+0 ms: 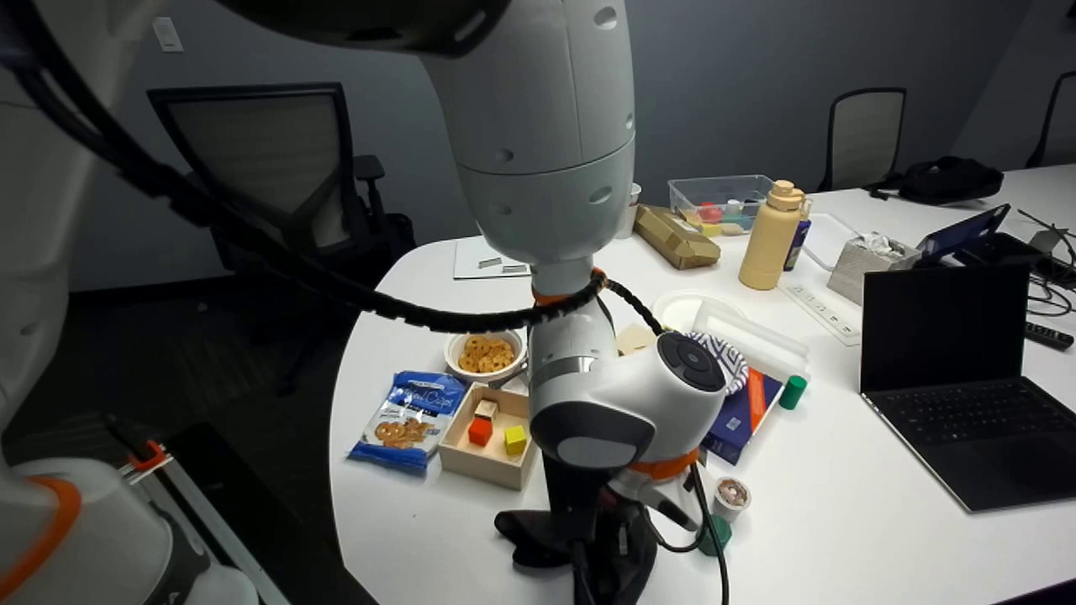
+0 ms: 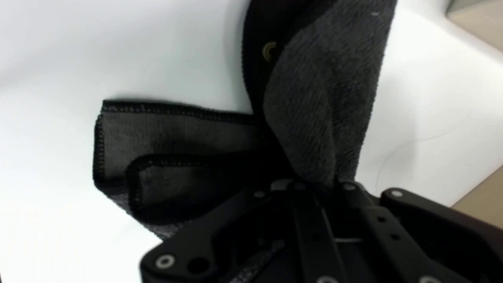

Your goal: Pick up the black cloth and wipe the table

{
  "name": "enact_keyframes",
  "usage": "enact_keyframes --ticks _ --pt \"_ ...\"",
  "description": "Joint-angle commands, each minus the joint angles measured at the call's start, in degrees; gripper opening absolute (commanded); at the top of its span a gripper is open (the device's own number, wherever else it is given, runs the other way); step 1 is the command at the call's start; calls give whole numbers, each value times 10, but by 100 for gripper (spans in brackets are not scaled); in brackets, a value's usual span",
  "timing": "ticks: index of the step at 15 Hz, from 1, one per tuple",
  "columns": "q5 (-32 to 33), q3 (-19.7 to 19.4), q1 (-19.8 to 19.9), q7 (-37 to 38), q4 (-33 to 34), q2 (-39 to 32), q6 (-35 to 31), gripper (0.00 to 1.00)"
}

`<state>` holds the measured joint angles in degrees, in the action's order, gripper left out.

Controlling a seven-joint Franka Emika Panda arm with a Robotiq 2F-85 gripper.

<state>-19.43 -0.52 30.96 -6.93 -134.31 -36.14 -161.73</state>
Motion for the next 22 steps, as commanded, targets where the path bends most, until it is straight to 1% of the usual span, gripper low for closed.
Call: enact_keyframes --ticks 1,4,7,8,10,12,14,16,17,19,22 --pt "-12 37 6 -29 -37 4 -1 2" --pt "-12 62 7 -51 -75 20 5 2" --pt "-10 78 4 -66 -111 31 15 2" --pt "-5 73 -4 -62 -123 33 16 2" --pt "0 58 -21 -50 -146 42 23 2" --pt "22 19 -55 -22 -168 55 41 2" --pt "36 -24 -88 7 -186 61 44 2" --pt "48 -66 -112 34 -196 60 32 2" --pt "52 -80 -118 43 -198 59 26 2" --pt "47 -95 -111 44 -193 56 1 2" --pt "30 -81 -73 29 -174 52 -25 2"
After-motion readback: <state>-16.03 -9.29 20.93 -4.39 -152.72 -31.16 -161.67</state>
